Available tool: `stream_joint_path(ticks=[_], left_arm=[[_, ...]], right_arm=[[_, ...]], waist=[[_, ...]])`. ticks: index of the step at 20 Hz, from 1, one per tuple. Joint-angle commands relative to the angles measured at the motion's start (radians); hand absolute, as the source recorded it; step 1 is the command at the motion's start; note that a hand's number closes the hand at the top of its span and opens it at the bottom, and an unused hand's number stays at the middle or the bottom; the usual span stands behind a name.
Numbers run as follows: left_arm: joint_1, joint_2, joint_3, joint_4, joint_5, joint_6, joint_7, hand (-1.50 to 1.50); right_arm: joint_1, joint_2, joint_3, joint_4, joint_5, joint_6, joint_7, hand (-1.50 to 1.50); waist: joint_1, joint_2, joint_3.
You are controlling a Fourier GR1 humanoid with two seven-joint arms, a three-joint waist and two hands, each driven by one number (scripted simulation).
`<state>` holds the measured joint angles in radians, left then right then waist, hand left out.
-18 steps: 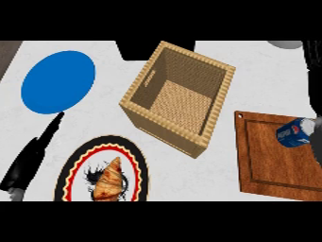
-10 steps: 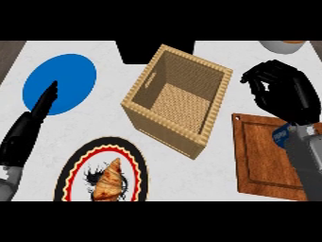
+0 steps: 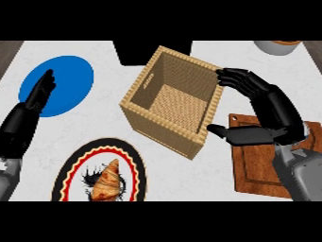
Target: Pick the can from the cutting board and place it in the basket
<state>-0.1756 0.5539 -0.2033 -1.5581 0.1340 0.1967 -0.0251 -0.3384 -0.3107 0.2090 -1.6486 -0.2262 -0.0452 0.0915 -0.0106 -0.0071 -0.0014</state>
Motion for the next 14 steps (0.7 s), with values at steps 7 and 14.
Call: stream_joint_path(ticks=[7, 14], left_arm=[[-0.016, -0.006, 0.007, -0.003, 0.004, -0.012, 0.010, 0.00], [-0.069, 0.003, 0.028, 0.052, -0.006, -0.032, 0.000, 0.00]], right_arm=[[-0.227, -0.544, 0.020, -0.023, 0.245, 0.303, 0.342, -1.50], [-0.334, -0.740, 0.083, 0.053, 0.087, 0.777, 0.365, -1.50]], waist=[[0.012, -0.001, -0.006], [0.020, 0.012, -0.002]])
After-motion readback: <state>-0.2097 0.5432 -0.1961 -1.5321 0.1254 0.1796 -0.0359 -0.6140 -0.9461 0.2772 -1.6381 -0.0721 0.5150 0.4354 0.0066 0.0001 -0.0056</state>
